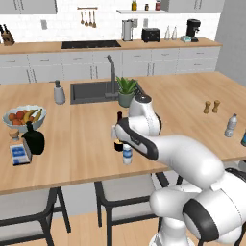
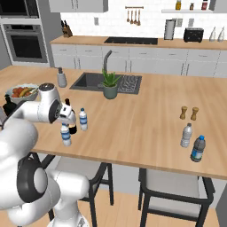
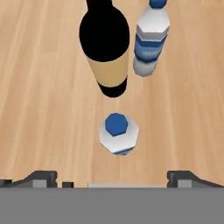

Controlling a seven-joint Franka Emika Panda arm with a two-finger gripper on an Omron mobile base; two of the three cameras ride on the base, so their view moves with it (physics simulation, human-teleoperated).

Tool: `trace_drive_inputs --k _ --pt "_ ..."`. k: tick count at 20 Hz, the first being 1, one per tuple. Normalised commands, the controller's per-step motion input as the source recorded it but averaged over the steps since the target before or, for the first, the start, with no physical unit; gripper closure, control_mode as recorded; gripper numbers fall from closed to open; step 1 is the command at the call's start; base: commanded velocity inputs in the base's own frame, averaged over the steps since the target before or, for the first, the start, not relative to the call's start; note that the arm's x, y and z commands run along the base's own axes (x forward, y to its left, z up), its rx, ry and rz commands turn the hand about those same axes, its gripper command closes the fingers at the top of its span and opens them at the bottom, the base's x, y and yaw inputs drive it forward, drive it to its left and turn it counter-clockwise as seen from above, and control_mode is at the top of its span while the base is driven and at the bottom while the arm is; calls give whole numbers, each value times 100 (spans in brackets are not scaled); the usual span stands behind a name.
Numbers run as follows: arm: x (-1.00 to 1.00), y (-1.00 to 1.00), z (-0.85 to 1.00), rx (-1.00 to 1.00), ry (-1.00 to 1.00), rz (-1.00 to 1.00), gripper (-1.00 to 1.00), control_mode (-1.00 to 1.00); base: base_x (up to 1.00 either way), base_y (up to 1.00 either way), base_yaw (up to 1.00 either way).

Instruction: Move the plastic bottles in the middle to the plastics group, and the glass bottles in the middle to the glass group.

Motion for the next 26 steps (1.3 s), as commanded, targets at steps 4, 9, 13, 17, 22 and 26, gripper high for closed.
trace_drive_inputs --k 4,9,13,17,22,26 --pt "9 0 -20 0 0 0 -100 -100 0 0 0" --pt "3 0 -17 0 0 0 -100 -100 0 0 0" --pt "2 0 -13 0 0 0 -100 -100 0 0 0" --pt "5 0 -15 0 0 0 -100 -100 0 0 0" --pt "17 0 -10 0 0 0 -100 -100 0 0 0" --pt "21 0 -6 0 0 0 -100 -100 0 0 0"
